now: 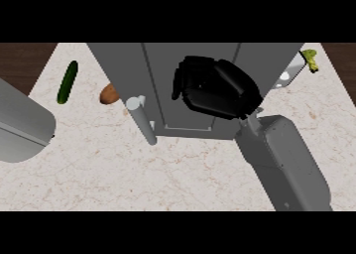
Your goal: Pick up the bottled water, place it into the cabinet and close the cabinet
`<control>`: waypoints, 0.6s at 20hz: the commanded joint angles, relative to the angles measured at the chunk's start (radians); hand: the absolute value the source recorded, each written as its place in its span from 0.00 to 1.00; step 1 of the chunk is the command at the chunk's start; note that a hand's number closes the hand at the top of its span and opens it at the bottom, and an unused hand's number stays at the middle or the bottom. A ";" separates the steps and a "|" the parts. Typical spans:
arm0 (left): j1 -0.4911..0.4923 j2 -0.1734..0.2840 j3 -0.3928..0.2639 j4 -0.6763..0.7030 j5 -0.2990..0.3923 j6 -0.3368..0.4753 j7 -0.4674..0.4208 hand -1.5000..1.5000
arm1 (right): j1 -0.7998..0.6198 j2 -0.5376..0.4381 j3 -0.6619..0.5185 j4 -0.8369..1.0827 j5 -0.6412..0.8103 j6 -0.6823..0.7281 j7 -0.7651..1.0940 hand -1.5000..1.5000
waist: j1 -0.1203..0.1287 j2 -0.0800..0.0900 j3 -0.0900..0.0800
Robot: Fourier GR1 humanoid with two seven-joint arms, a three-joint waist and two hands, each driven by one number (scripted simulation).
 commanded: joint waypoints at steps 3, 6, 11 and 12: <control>-0.064 -0.004 -0.009 -0.018 0.001 0.044 0.051 0.00 | -0.143 0.023 -0.055 0.252 0.051 0.036 -0.082 1.00 | 0.012 0.027 -0.005; -0.017 -0.005 0.047 0.051 0.033 -0.055 0.040 0.00 | -0.150 0.011 -0.073 0.221 0.017 0.030 -0.017 1.00 | 0.018 0.020 -0.006; -0.042 0.012 0.022 0.008 0.055 -0.022 0.077 0.00 | -0.219 0.050 -0.073 0.279 -0.026 0.052 -0.036 1.00 | 0.039 0.030 -0.005; -0.101 0.012 0.016 0.032 0.030 0.016 0.074 0.00 | -0.207 0.050 -0.029 0.264 -0.053 0.028 -0.036 1.00 | 0.028 0.030 -0.006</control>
